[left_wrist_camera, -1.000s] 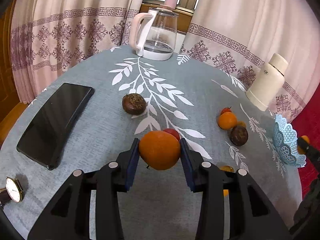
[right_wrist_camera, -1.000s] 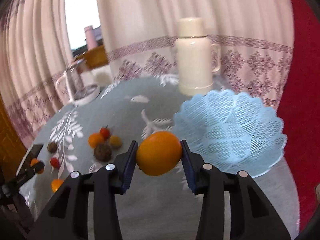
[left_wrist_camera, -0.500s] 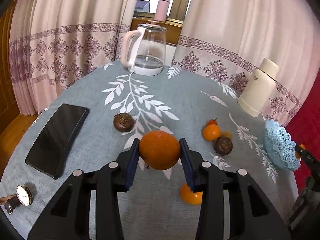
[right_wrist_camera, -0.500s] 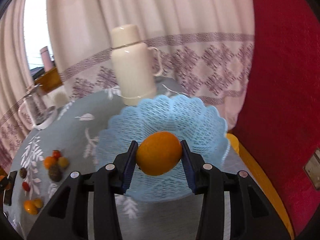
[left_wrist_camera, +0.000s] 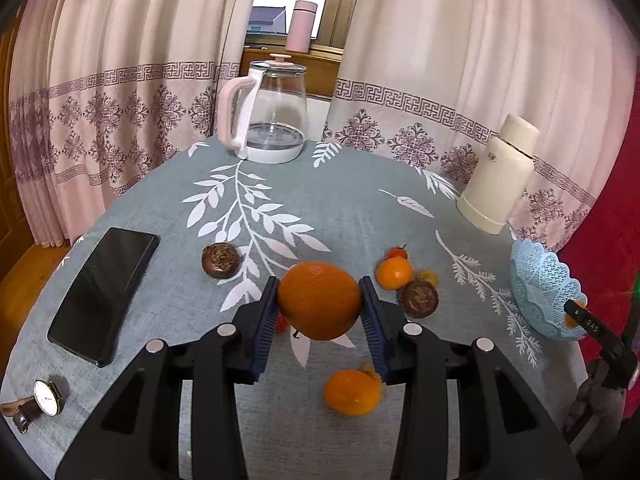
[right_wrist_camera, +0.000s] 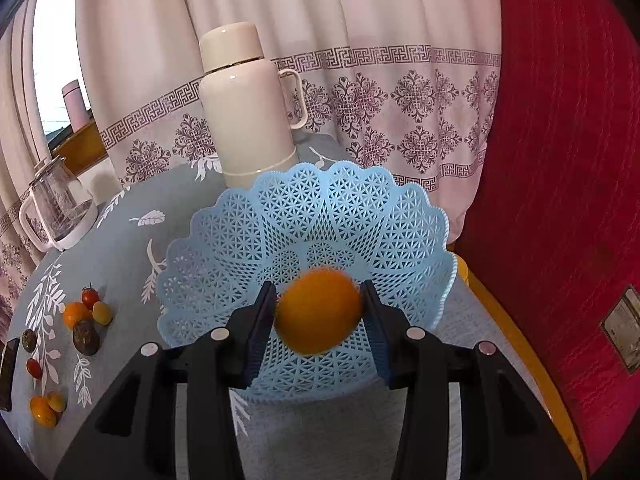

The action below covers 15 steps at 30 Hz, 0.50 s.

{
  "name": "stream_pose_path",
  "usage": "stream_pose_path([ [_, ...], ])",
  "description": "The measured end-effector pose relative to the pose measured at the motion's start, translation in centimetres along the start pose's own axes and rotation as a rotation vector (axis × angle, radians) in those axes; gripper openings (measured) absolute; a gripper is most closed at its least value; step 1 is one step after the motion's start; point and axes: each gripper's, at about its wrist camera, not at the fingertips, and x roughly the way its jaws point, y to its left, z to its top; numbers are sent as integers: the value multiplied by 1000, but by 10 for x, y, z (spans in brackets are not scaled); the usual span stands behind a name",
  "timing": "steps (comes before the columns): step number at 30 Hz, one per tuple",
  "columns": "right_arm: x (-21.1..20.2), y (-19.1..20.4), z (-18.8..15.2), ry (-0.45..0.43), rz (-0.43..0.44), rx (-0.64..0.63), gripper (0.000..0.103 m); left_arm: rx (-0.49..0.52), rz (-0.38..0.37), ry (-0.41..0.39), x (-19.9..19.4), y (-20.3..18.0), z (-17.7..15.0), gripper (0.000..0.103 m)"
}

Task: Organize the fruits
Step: 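Carry the orange into the blue basket and open the right tool while the left tool holds its orange, then carry the orange over the blue basket and open the left tool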

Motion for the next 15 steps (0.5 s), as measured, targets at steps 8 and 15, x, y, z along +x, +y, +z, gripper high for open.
stream_pose_path([
  [8,-4,-4,-3,-29,2,34,46,25,-17,1,-1,-15,2,41],
  [15,-24,-14,0,-141,-47,83,55,78,-66,-24,-4,-45,12,41],
])
